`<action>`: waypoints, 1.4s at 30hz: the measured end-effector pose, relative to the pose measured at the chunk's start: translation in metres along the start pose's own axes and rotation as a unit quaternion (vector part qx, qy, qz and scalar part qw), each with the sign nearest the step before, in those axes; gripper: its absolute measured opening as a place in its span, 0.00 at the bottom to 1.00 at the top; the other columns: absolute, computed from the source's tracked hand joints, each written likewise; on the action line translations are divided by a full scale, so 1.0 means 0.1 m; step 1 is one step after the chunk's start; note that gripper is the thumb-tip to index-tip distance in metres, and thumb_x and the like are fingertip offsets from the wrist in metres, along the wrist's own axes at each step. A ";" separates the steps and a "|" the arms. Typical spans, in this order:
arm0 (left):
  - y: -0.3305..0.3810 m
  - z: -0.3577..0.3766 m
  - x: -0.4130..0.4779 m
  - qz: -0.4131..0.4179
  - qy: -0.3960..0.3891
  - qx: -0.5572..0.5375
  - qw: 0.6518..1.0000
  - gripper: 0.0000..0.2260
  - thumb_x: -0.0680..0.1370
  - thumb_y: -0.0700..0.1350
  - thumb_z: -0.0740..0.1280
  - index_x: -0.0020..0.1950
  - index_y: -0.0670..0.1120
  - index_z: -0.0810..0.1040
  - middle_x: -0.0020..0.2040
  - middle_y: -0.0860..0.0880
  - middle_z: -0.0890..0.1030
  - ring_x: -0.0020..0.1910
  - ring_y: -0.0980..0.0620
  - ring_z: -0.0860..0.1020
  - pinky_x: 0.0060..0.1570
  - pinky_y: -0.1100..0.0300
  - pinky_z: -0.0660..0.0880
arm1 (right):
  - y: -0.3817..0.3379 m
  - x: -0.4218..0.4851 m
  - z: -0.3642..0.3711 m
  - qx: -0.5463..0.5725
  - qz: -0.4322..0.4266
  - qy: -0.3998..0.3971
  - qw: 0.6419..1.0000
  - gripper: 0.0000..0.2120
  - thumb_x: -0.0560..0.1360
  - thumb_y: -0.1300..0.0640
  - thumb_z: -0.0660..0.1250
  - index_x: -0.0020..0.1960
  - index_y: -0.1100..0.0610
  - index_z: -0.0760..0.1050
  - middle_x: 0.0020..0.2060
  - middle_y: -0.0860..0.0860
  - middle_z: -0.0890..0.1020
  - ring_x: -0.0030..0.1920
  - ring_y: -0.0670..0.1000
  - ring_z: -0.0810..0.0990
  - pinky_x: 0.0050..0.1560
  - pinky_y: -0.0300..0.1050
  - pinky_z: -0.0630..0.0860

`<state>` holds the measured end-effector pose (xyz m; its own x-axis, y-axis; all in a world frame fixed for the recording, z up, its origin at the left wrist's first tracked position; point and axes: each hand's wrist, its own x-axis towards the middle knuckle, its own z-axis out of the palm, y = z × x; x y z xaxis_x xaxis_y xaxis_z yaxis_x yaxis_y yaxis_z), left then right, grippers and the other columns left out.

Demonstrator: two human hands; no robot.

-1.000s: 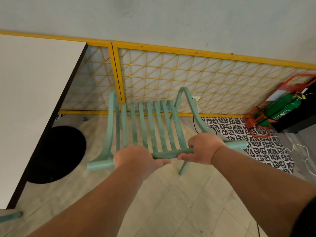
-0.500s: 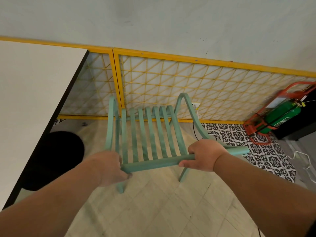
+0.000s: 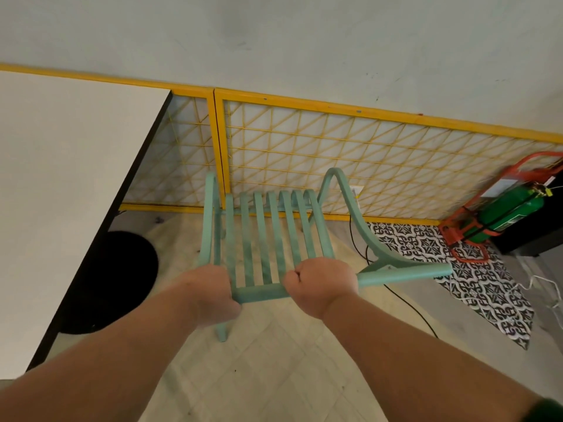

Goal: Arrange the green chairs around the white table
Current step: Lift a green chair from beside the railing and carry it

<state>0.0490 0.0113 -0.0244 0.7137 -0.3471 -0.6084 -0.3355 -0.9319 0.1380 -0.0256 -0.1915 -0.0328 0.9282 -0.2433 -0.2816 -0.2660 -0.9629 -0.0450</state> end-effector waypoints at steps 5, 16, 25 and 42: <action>0.03 0.05 0.00 0.012 0.021 0.037 0.999 0.11 0.73 0.57 0.65 0.44 0.51 0.79 0.40 0.53 0.80 0.40 0.53 0.80 0.45 0.55 0.82 | 0.01 0.02 0.00 -0.012 -0.009 0.004 1.000 0.23 0.77 0.42 0.50 0.37 0.53 0.77 0.32 0.50 0.79 0.33 0.52 0.79 0.35 0.47 0.80; 0.18 0.10 -0.12 -0.005 0.027 0.018 0.999 0.12 0.75 0.58 0.65 0.47 0.50 0.78 0.42 0.52 0.80 0.39 0.53 0.79 0.40 0.57 0.78 | 0.17 0.07 0.01 -0.019 -0.039 -0.002 0.999 0.22 0.77 0.42 0.51 0.35 0.53 0.75 0.30 0.49 0.75 0.30 0.51 0.74 0.31 0.44 0.72; 0.48 0.31 -0.27 -0.008 0.020 -0.036 0.999 0.13 0.78 0.55 0.63 0.52 0.48 0.81 0.42 0.52 0.81 0.41 0.51 0.80 0.37 0.59 0.75 | 0.44 0.05 -0.05 -0.054 -0.085 -0.023 0.995 0.21 0.75 0.43 0.51 0.34 0.53 0.74 0.30 0.50 0.77 0.34 0.52 0.78 0.32 0.44 0.71; 1.18 0.73 -0.59 -0.007 0.003 -0.125 0.992 0.18 0.79 0.56 0.62 0.60 0.45 0.79 0.55 0.48 0.81 0.59 0.47 0.81 0.53 0.57 0.75 | 0.97 -0.09 -0.11 -0.139 -0.133 -0.083 0.978 0.21 0.77 0.44 0.50 0.37 0.53 0.74 0.34 0.48 0.79 0.37 0.53 0.79 0.36 0.47 0.76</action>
<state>-0.0778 -0.0705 -0.0293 0.7206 -0.3333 -0.6079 -0.1625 -0.9336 0.3192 -0.0568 -0.2836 -0.0241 0.8939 0.0203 -0.4479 0.0819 -0.9896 0.1185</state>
